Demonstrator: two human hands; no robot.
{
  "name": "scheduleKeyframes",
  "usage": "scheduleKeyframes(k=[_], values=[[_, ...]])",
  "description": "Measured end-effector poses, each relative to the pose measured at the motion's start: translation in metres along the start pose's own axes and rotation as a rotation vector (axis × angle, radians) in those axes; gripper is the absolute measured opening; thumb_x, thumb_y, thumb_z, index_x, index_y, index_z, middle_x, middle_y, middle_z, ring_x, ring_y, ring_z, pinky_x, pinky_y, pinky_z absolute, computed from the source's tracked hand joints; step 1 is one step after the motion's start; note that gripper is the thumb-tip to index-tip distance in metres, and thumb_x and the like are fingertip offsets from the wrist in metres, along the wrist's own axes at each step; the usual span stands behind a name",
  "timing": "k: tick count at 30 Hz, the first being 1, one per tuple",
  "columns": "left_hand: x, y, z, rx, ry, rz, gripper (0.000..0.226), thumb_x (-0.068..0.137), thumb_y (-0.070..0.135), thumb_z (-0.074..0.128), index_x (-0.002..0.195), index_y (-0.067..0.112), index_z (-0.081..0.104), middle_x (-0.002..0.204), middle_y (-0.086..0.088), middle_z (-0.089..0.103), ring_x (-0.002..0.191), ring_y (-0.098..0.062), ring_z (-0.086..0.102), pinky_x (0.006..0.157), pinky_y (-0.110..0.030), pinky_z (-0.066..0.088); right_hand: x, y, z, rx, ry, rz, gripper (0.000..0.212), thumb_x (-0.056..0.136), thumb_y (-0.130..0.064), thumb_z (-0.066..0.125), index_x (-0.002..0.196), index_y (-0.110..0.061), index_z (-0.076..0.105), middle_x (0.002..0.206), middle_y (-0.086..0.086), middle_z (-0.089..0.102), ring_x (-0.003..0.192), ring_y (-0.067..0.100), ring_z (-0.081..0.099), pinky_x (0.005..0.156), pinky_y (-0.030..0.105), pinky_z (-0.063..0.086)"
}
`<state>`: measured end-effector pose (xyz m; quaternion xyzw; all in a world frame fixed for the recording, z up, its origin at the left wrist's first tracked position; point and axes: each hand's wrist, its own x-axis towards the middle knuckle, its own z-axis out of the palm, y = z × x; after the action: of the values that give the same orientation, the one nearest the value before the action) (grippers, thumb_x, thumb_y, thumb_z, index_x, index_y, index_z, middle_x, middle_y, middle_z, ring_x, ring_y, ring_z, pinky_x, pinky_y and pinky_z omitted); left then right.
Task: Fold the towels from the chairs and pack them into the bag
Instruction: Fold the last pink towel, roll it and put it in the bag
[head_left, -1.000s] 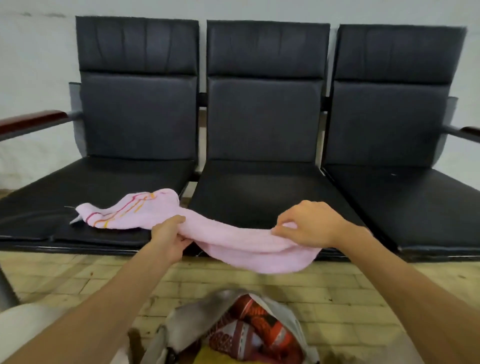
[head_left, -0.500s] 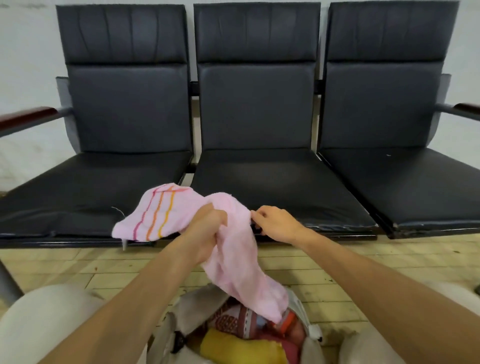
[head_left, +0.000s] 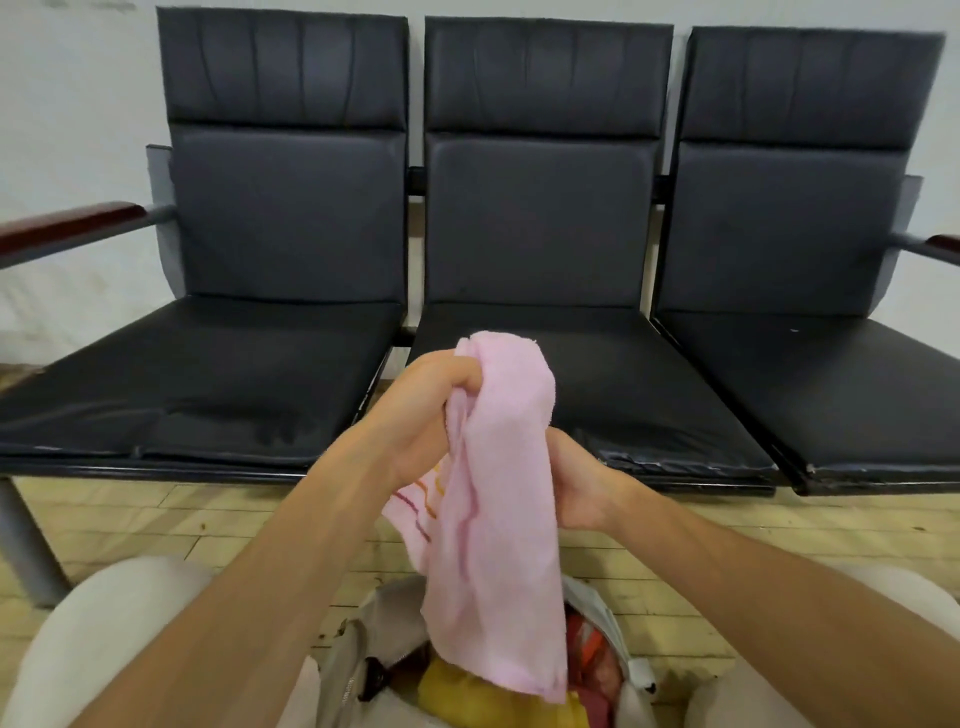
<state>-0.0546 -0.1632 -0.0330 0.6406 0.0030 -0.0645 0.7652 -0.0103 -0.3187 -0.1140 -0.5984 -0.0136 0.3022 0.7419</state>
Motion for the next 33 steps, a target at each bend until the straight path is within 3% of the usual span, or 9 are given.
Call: scheduleKeyframes(k=[5,8,13,17,21,24,27,29,33], values=[[0.001,0.008,-0.009,0.006,0.051,0.014,0.018,0.086,-0.001,0.044,0.074,0.009,0.053,0.066,-0.003,0.053,0.063,-0.012,0.052,0.063,-0.029,0.042,-0.005,-0.02,-0.014,-0.152,-0.047,0.01,0.031,0.099,-0.007,0.047,0.125,0.005,0.057,0.103,0.016,0.06,0.093,0.029,0.056,0.084,0.04,0.051],[0.0,0.015,-0.014,0.21,0.097,0.044,0.016,0.088,0.002,0.048,0.076,0.008,0.057,0.067,-0.004,0.057,0.064,-0.014,0.055,0.063,-0.03,0.046,-0.019,-0.032,-0.026,-0.327,-0.072,0.002,0.028,0.098,-0.006,0.049,0.121,-0.004,0.065,0.111,0.012,0.068,0.1,0.028,0.063,0.083,0.037,0.054],[0.008,0.015,-0.027,0.484,0.035,0.004,0.024,0.098,0.014,0.049,0.118,0.009,0.062,0.113,-0.008,0.067,0.105,-0.025,0.064,0.095,-0.046,0.051,-0.051,-0.052,-0.045,-0.683,0.209,0.029,0.029,0.097,-0.034,0.058,0.092,-0.009,0.073,0.081,0.0,0.071,0.064,0.008,0.064,0.058,0.024,0.051],[0.014,0.01,-0.025,0.493,0.035,-0.039,0.025,0.1,0.014,0.044,0.119,0.007,0.058,0.117,-0.01,0.064,0.106,-0.026,0.063,0.093,-0.047,0.052,-0.059,-0.054,-0.055,-0.788,0.331,0.146,0.067,0.093,-0.068,0.036,0.099,-0.012,0.074,0.093,0.002,0.076,0.09,0.019,0.072,0.09,0.036,0.055],[0.016,0.005,-0.017,0.417,0.036,0.001,0.029,0.101,0.015,0.045,0.128,0.009,0.053,0.121,-0.008,0.062,0.108,-0.025,0.062,0.092,-0.046,0.053,-0.059,-0.051,-0.066,-0.663,0.224,0.273,0.074,0.085,-0.077,0.04,0.111,-0.015,0.07,0.104,0.003,0.075,0.099,0.021,0.071,0.089,0.036,0.055],[0.015,0.006,-0.008,0.353,0.013,0.088,0.027,0.101,0.017,0.044,0.125,0.017,0.058,0.111,0.001,0.069,0.101,-0.016,0.067,0.083,-0.034,0.055,-0.053,-0.038,-0.076,-0.844,0.281,0.363,0.043,0.091,-0.052,0.059,0.105,-0.012,0.066,0.098,0.003,0.072,0.089,0.02,0.069,0.065,0.028,0.055],[0.015,0.006,-0.003,0.351,-0.004,0.119,0.027,0.101,0.021,0.045,0.124,0.022,0.058,0.111,0.006,0.069,0.1,-0.011,0.067,0.081,-0.03,0.055,-0.051,-0.023,-0.071,-0.804,0.157,0.495,0.005,0.093,-0.016,0.061,0.093,-0.012,0.064,0.091,0.003,0.066,0.083,0.019,0.064,0.065,0.027,0.054],[0.015,0.005,-0.002,0.361,-0.012,0.117,0.027,0.1,0.022,0.047,0.124,0.023,0.058,0.111,0.006,0.068,0.1,-0.011,0.067,0.08,-0.029,0.055,-0.051,-0.015,-0.066,-0.743,0.023,0.565,0.003,0.089,-0.009,0.063,0.091,-0.007,0.063,0.089,0.003,0.064,0.082,0.017,0.06,0.068,0.025,0.051],[0.013,0.004,-0.004,0.377,-0.02,0.138,0.019,0.099,0.023,0.049,0.11,0.032,0.061,0.109,0.008,0.067,0.099,-0.011,0.066,0.078,-0.026,0.055,-0.05,-0.012,-0.059,-0.797,-0.096,0.541,0.025,0.098,0.001,0.046,0.12,-0.004,0.057,0.091,0.002,0.058,0.082,0.014,0.055,0.073,0.023,0.048]])
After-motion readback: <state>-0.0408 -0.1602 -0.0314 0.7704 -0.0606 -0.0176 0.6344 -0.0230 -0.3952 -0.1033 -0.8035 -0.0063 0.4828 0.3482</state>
